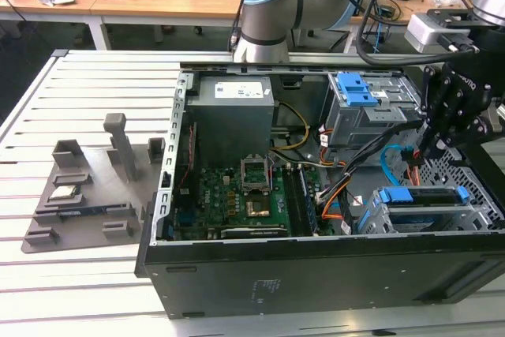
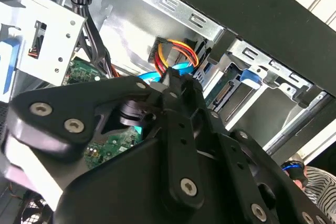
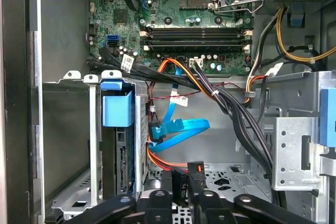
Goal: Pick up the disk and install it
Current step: 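Insert the first disk wire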
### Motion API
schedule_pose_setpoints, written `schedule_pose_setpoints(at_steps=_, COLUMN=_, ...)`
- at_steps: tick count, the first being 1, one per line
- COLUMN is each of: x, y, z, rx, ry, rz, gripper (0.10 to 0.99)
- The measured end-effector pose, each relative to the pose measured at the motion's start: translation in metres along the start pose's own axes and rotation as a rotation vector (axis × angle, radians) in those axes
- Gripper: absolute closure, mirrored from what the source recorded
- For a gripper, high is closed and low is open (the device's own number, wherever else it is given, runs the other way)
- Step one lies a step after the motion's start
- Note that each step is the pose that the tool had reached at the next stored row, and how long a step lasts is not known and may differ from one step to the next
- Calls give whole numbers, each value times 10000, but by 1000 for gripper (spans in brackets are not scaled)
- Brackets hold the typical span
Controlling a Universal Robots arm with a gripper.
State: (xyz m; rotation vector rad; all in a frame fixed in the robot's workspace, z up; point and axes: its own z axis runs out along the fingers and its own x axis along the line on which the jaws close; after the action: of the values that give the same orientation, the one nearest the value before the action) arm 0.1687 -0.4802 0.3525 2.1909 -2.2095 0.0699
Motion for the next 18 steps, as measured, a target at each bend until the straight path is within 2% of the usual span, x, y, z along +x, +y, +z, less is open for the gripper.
schedule_pose_setpoints(at_steps=1, x=0, y=0, z=0, rx=1, ry=1, rz=0, gripper=871)
schedule_pose_setpoints(at_steps=2, x=0, y=0, z=1, rx=1, ry=4, rz=0, gripper=918)
schedule_pose_setpoints(at_steps=8, x=4, y=0, z=5, rx=0, ry=8, rz=0, gripper=918)
schedule_pose_setpoints(at_steps=9, x=32, y=-1, z=6, rx=0, ry=14, rz=-2, gripper=918)
schedule_pose_setpoints(at_steps=11, x=163, y=-2, z=14, rx=1, ry=89, rz=-2, gripper=918)
schedule_pose_setpoints(at_steps=15, x=289, y=-3, z=24, rx=2, ry=198, rz=-3, gripper=918)
schedule_pose_setpoints(at_steps=16, x=327, y=-3, z=31, rx=3, ry=269, rz=-4, gripper=918)
schedule_pose_setpoints(at_steps=18, x=348, y=-3, z=51, rx=4, ry=383, rz=-5, gripper=918)
